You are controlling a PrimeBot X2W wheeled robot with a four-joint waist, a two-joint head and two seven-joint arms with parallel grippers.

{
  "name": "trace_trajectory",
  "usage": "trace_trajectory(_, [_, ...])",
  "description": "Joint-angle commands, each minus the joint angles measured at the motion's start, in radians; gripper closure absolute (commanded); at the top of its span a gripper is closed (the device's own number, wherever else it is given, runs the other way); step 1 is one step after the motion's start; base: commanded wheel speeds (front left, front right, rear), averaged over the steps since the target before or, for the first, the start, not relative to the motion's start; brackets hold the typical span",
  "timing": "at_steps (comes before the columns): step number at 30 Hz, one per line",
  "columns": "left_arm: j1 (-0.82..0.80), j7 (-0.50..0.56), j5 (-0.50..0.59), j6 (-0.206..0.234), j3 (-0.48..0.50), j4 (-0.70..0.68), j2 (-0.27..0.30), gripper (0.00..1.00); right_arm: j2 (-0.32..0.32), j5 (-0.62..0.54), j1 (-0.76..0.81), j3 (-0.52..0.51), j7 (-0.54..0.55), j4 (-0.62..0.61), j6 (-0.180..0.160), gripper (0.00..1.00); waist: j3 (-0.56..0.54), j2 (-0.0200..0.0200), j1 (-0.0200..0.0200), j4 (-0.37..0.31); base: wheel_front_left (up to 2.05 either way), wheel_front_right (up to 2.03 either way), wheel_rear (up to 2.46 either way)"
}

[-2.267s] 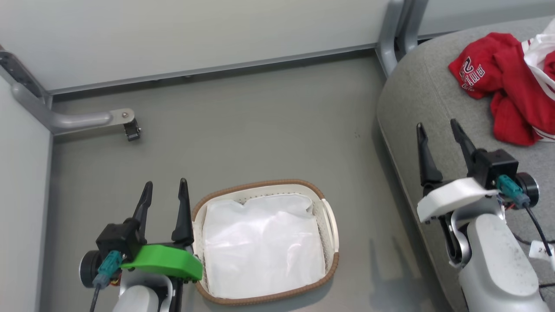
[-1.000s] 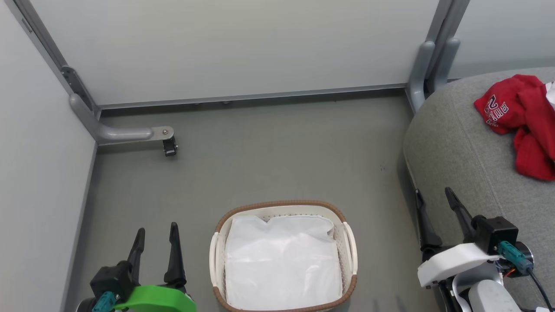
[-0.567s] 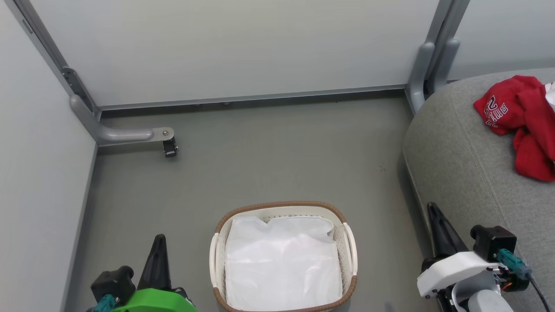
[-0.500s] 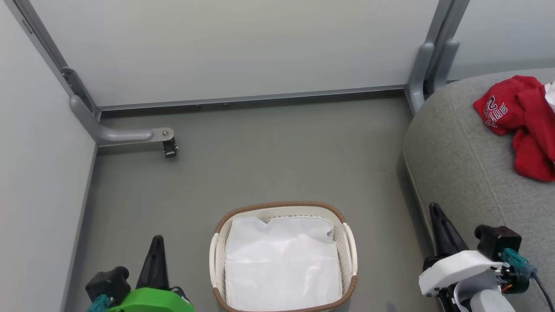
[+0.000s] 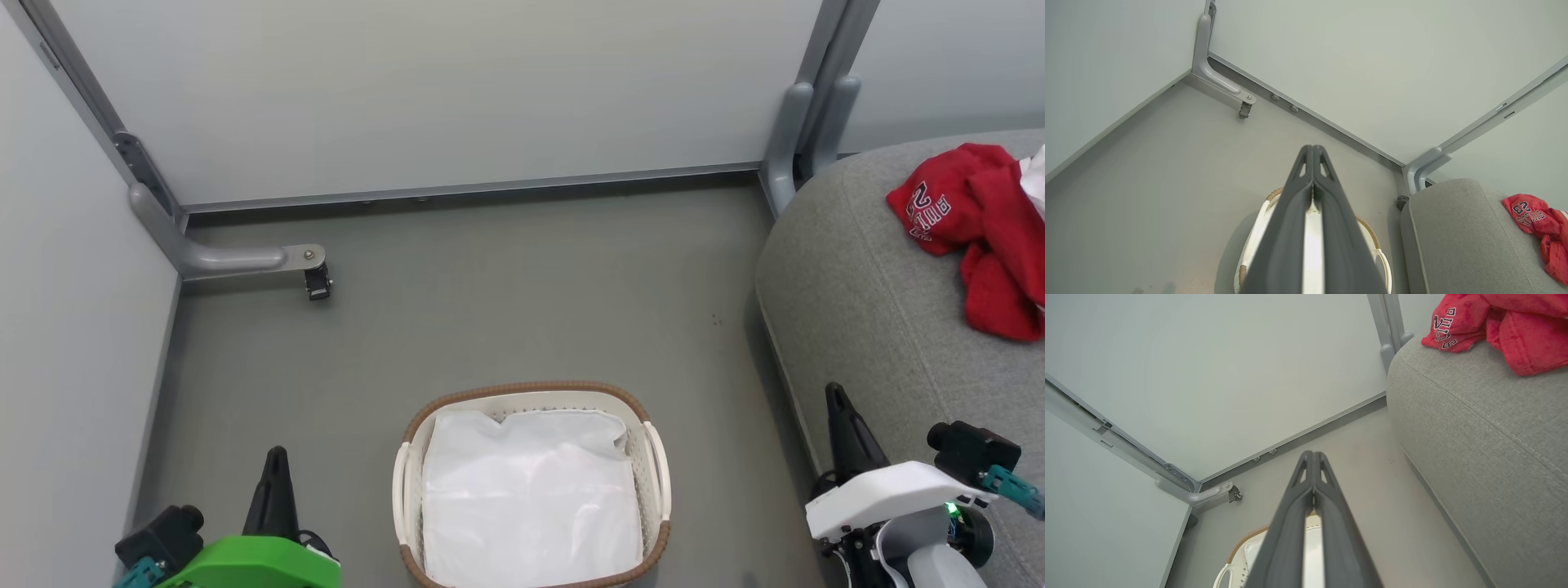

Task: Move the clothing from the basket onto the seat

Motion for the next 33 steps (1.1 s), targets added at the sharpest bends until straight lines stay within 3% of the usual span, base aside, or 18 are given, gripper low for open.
trace_trajectory(1, [-0.033,0.009,-0.036,-0.009,0.011,-0.016,0.006,1.0,-0.004,0.042,-0.014,-0.006,0.01,-0.019,0.0,1.0,-0.001,0.0,0.0,-0.001,0.0,0.0,0.0])
trace_trajectory(33, [-0.073,0.12,-0.413,-0.038,0.082,-0.033,0.009,1.0,-0.008,0.458,-0.019,-0.045,0.122,-0.039,-0.001,1.0,-0.012,0.0,0.0,-0.011,0.0,0.0,0.0])
